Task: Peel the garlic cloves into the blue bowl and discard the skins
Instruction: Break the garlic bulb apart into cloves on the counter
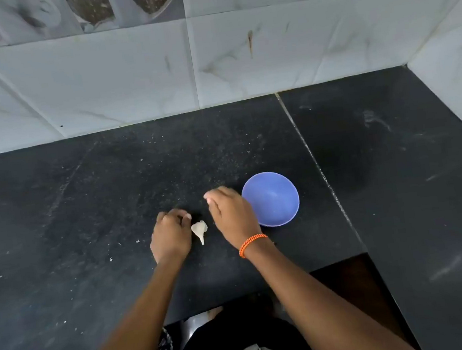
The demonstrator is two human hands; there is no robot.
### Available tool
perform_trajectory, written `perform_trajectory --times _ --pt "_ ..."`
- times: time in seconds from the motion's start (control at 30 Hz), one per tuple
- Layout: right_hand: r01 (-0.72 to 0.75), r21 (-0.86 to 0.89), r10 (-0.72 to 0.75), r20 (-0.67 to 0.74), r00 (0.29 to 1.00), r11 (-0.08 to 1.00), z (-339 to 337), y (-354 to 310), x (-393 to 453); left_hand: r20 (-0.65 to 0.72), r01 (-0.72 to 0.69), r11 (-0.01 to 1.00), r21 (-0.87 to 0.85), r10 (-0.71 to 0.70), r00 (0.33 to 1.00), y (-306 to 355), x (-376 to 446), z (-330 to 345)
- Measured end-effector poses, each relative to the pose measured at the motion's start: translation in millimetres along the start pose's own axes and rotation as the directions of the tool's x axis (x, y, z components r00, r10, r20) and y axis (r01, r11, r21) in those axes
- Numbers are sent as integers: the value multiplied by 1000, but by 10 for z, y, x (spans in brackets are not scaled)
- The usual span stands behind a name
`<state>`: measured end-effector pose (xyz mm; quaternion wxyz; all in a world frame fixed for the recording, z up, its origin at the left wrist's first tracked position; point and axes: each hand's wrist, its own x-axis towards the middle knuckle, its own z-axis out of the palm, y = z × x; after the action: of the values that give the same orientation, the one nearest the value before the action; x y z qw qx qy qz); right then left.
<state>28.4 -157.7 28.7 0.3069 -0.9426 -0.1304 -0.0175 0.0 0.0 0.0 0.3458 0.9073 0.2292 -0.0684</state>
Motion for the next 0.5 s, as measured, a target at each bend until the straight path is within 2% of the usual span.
perform_trajectory --times 0.07,0.17,0.27,0.37,0.5 --pt "-87 -18 88 111 990 996 152 -23 -24 45 115 993 -19 -114 992 -55 13 12" --pt "-232 -47 236 257 937 972 394 -20 -141 134 150 985 -88 -137 981 -125 -4 87" --pt "-326 12 313 253 915 945 536 32 -169 146 150 966 -209 -121 982 -107 29 124" --pt "-421 193 362 279 889 886 600 65 -158 194 174 921 -350 -111 975 -116 78 186" --pt "-431 330 366 243 899 840 605 139 -173 252 198 855 -480 -82 964 -132 86 228"
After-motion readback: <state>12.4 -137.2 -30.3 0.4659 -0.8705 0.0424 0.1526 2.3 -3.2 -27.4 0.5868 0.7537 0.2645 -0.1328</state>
